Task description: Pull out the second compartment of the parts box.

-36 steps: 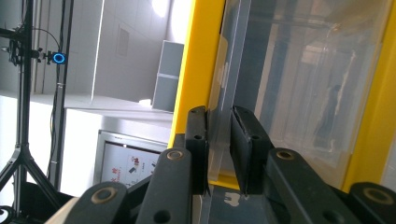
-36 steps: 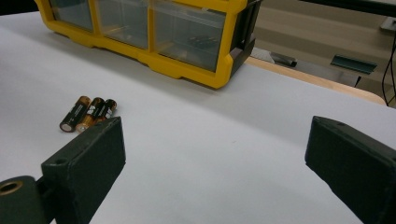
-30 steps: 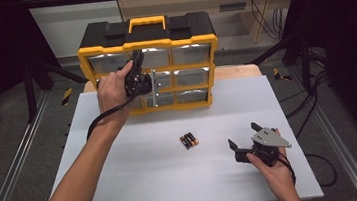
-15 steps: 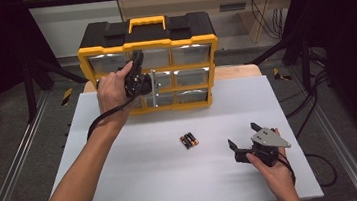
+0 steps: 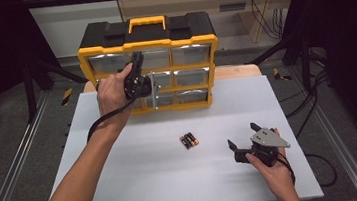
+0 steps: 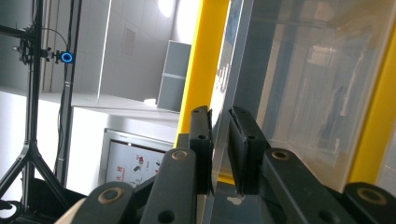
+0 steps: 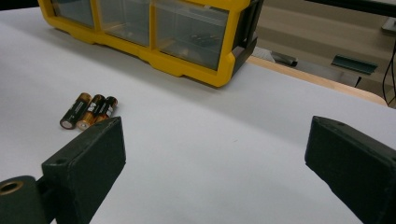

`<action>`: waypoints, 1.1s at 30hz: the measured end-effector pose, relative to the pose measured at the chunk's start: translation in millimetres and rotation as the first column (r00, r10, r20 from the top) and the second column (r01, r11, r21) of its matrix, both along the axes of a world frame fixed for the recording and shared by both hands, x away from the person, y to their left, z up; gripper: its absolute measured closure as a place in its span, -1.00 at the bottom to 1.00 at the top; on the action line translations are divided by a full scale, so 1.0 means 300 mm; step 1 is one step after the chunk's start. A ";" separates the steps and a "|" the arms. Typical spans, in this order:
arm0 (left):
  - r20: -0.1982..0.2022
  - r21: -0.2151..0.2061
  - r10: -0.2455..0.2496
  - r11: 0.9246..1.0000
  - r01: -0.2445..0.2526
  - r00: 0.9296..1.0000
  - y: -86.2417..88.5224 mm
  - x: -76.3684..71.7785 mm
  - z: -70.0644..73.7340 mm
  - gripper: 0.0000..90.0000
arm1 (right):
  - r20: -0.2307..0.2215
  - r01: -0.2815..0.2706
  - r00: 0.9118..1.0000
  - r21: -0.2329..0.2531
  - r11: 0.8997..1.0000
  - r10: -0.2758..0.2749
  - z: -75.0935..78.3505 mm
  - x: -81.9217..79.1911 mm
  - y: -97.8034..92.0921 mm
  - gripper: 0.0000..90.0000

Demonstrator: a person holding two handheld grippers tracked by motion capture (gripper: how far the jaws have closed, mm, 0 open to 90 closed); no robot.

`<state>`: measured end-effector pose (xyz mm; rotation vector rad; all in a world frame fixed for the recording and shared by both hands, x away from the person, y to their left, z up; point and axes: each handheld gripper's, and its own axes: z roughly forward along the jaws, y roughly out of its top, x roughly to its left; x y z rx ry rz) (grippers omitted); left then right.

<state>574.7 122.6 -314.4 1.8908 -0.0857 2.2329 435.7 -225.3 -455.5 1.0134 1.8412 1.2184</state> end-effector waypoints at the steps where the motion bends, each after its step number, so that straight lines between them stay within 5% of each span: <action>1: 0.000 -0.001 0.000 1.000 0.000 1.000 0.000 -0.003 -0.001 0.77 | -0.001 0.000 1.000 0.001 1.000 0.000 0.001 -0.001 0.001 -0.88; 33: 0.011 0.022 0.002 1.000 -0.002 1.000 0.004 -0.147 -0.011 0.78 | 0.008 -0.013 1.000 0.002 1.000 0.013 0.005 -0.003 0.006 -0.88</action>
